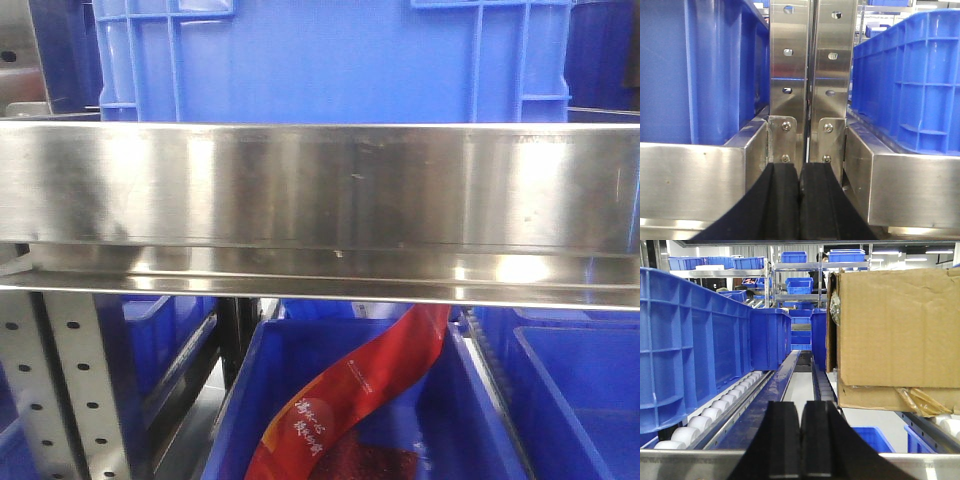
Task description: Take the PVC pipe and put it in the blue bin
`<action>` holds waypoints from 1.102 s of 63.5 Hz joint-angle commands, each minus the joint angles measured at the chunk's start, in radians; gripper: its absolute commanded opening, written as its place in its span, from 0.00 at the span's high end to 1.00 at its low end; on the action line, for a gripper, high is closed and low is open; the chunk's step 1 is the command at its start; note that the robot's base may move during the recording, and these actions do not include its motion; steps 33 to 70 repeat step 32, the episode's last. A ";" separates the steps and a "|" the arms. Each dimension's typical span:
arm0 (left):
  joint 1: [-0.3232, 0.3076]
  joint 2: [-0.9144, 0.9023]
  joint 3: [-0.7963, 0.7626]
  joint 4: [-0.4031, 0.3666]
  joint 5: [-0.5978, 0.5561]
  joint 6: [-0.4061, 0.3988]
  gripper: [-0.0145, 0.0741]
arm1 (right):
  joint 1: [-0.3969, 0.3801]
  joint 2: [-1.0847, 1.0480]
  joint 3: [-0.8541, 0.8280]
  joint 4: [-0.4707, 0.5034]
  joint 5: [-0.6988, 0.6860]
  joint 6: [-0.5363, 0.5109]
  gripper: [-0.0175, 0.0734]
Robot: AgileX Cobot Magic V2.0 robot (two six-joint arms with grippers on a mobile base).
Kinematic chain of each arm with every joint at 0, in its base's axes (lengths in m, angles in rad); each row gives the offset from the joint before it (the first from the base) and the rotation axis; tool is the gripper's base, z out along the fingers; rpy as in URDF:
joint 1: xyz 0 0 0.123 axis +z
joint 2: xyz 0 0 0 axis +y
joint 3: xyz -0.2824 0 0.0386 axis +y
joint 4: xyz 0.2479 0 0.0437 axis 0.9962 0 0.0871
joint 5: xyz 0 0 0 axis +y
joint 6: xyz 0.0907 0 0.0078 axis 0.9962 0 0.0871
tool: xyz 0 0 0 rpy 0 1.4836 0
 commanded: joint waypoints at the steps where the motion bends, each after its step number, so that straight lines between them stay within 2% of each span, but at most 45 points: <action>1: 0.000 -0.006 -0.002 0.011 -0.014 -0.006 0.96 | -0.005 -0.004 0.001 -0.001 -0.030 -0.008 0.99; 70: 0.000 -0.006 -0.002 0.011 -0.014 -0.006 0.96 | -0.005 -0.004 0.001 -0.001 -0.030 -0.008 0.99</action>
